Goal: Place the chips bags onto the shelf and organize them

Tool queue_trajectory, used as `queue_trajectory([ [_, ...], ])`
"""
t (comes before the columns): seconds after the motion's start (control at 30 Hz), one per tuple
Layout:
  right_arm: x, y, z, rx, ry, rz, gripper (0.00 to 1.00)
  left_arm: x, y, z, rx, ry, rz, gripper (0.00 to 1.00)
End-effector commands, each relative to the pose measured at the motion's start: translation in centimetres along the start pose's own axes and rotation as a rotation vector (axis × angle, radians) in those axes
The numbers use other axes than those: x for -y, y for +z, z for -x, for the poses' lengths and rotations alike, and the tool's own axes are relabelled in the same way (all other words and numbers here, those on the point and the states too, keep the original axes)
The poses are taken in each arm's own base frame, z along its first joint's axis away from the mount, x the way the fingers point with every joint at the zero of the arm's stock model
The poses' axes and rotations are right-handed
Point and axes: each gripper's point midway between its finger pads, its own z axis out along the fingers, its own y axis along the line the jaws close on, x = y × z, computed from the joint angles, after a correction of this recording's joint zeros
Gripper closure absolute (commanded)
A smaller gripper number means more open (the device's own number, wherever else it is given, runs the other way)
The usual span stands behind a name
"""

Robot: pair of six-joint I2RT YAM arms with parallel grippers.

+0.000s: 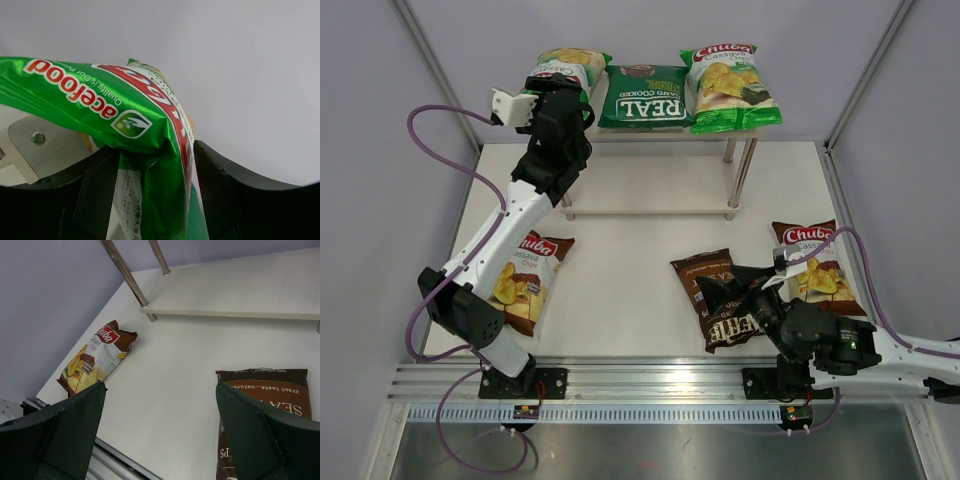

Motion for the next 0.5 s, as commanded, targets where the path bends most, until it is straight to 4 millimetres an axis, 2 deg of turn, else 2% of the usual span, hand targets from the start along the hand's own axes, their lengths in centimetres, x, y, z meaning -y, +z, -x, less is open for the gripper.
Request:
queue_trajectory([
  [0.0, 0.3, -0.1, 0.9, 0.024, 0.043, -0.030, 0.01, 1.9, -0.8, 3.9, 0.077, -0.110, -0.037, 0.37],
  [0.13, 0.1, 0.1, 0.7, 0.020, 0.037, -0.031, 0.01, 1.5, -1.3, 4.2, 0.063, -0.087, -0.050, 0.37],
  [0.27, -0.2, 0.2, 0.8, 0.017, 0.033, -0.029, 0.01, 2.0, -1.8, 4.5, 0.040, -0.105, -0.101, 0.51],
  [0.47, -0.3, 0.5, 0.8, 0.019, 0.034, -0.049, 0.01, 1.9, -1.9, 3.3, -0.008, -0.118, -0.099, 0.57],
])
